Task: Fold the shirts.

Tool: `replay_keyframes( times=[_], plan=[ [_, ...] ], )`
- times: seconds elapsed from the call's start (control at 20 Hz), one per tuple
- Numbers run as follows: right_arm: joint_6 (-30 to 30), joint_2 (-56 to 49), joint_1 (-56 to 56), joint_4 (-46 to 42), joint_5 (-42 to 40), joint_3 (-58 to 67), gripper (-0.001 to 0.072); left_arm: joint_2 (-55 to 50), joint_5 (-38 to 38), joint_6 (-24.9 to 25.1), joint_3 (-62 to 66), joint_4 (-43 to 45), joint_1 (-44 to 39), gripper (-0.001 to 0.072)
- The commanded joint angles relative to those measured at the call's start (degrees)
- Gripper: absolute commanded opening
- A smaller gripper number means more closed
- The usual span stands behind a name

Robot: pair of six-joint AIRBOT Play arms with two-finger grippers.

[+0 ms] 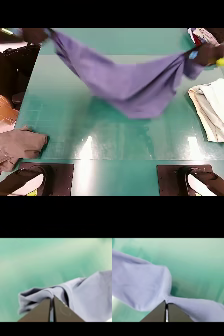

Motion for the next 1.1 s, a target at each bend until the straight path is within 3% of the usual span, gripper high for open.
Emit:
replay_keyframes(
  times=[0.0, 0.25, 0.5, 0.65, 0.8, 0.9, 1.05],
  plan=[
    [-0.85, 0.04, -1.01, 0.00, 3.17, 14.12, 0.0012, 9.75, 0.57, 0.00, 8.50, 3.89, 0.02, 0.0026],
    [-0.98, 0.28, -1.01, -2.86, 4.37, 28.37, 0.0011, 13.97, 0.57, -0.55, 19.17, 3.78, 0.02, 0.0026],
    [2.67, 4.76, -2.47, -14.91, 3.37, 26.05, 0.0011, 13.88, -1.51, -1.73, 19.74, 4.52, 0.02, 0.0026],
    [4.24, 3.96, -6.84, -15.93, 6.82, 20.65, 0.0010, 11.58, -9.03, -4.02, 10.54, 8.98, 0.04, 0.0026],
    [4.24, -3.48, -7.65, -15.91, 16.39, 17.07, 0.0010, 6.71, -15.50, -4.09, -3.76, 8.79, 0.02, 0.0026],
    [4.20, -9.94, -7.65, -15.91, 20.37, 13.00, 0.0010, 2.89, -15.30, -3.93, -13.20, 8.57, 0.02, 0.0026],
    [3.19, -19.45, -6.40, -15.91, 19.54, 5.42, 0.0011, -4.28, -9.94, -3.43, -25.70, 8.39, 0.02, 0.0026]
  ],
)
